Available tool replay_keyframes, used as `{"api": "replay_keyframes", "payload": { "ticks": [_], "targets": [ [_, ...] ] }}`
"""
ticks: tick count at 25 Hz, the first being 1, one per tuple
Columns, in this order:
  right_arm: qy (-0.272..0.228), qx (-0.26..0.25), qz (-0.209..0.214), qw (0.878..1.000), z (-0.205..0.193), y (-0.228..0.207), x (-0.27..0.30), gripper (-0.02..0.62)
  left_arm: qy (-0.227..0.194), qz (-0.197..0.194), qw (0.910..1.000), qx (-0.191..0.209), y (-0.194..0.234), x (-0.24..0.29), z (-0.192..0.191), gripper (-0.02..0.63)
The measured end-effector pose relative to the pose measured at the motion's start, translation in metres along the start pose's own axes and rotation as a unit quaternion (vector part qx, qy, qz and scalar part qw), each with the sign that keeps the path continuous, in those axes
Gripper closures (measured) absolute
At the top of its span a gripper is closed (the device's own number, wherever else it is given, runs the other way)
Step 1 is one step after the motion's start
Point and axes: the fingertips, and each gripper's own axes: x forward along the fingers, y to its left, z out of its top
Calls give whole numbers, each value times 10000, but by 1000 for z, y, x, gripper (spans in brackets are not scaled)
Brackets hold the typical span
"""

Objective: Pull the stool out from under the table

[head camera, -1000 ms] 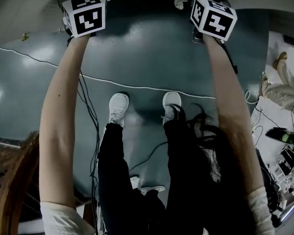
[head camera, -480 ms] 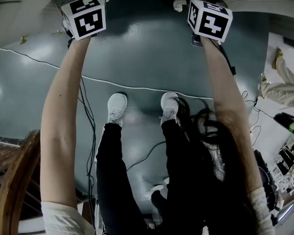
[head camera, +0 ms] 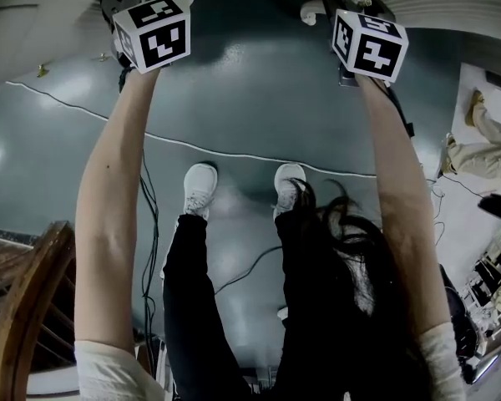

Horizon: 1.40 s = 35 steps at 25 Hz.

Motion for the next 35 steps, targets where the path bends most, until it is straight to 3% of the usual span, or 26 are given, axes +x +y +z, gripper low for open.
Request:
{"api": "replay_keyframes", "payload": {
  "ticks": [8, 14, 18, 21, 24, 27, 35],
  "targets": [
    [-5, -428, 291, 9987, 0, -28, -3, 325, -86, 483, 9976, -497, -29, -51, -10, 308],
    [198, -523, 284, 9980, -11, -39, -8, 325, 157, 531, 9952, -805, -50, -90, -30, 318],
    [311, -547, 301, 9976, -12, -38, -9, 327, 14, 168, 9961, -868, -51, -90, -31, 318],
    [323, -509, 257, 9979, -13, -39, -9, 327, 44, -547, 9910, -1221, -57, -76, -38, 306],
    [315, -467, 213, 9982, -14, -39, -9, 327, 336, -1079, 9868, -1161, -59, -56, -46, 299],
    [288, -453, 179, 9984, -12, -38, -8, 327, 426, -1132, 9884, -923, -57, -56, -46, 320],
    [557, -457, 90, 9974, -28, -35, -21, 337, 546, -1077, 9892, -830, -61, -74, -59, 328]
  ]
}}
